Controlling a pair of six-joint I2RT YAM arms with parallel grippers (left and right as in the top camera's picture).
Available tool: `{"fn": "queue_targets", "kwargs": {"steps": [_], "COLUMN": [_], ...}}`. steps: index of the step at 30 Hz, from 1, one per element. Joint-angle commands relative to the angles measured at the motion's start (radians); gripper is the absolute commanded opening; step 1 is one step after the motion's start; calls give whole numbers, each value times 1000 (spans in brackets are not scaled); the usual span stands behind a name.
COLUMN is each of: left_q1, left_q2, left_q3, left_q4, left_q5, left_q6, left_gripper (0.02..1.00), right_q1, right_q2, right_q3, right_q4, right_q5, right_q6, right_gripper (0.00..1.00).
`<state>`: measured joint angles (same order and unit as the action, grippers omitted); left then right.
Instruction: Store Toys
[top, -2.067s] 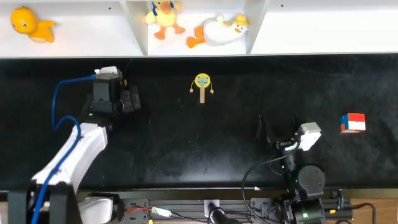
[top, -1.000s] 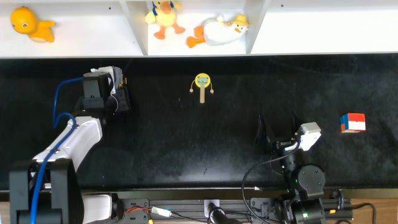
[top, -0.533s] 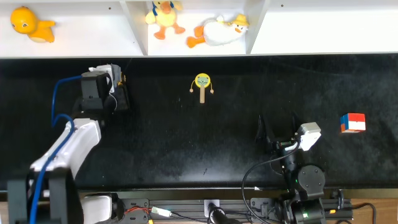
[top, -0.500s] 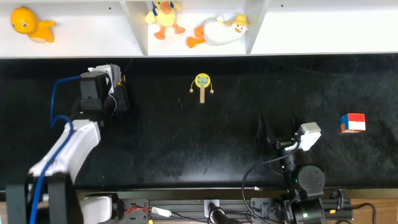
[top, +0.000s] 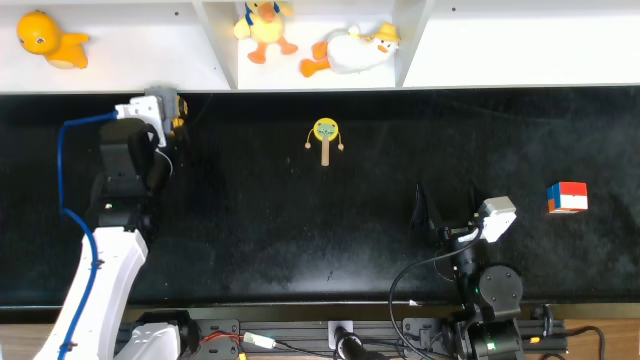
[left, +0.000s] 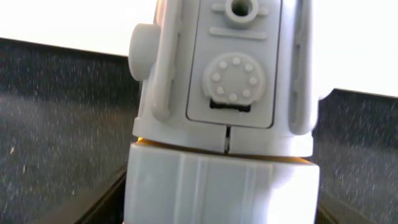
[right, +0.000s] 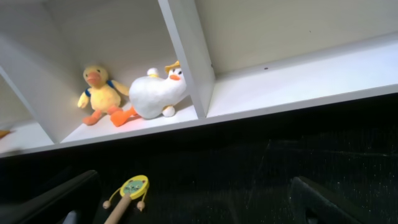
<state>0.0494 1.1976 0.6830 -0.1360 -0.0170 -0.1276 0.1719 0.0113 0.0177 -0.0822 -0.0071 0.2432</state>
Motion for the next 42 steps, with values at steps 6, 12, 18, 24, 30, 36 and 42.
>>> {"fn": "queue_targets", "kwargs": {"steps": [6, 12, 18, 24, 30, 36, 42], "left_q1": [60, 60, 60, 60, 60, 60, 60], "left_q2": [135, 311, 463, 552, 576, 576, 549], "left_q3": [121, 313, 479, 535, 536, 536, 537], "left_q4": [64, 27, -29, -6, 1, 0, -24], "left_q5": [43, 42, 55, 98, 99, 98, 98], "left_q6": [55, 134, 155, 153, 146, 142, 119], "left_gripper": [321, 294, 290, 292, 404, 860, 996], "right_q1": [4, 4, 4, 4, 4, 4, 4], "right_q2": [-7, -7, -7, -7, -7, -7, -7], "right_q3": [-13, -13, -13, -13, -13, -13, -13], "right_q4": [5, 5, 5, 5, 5, 5, 5], "right_q5": [8, 8, 8, 8, 8, 8, 8], "right_q6": [8, 7, 7, 8, 7, 8, 7], "right_gripper": [996, 993, 996, 996, 993, 996, 996]}}
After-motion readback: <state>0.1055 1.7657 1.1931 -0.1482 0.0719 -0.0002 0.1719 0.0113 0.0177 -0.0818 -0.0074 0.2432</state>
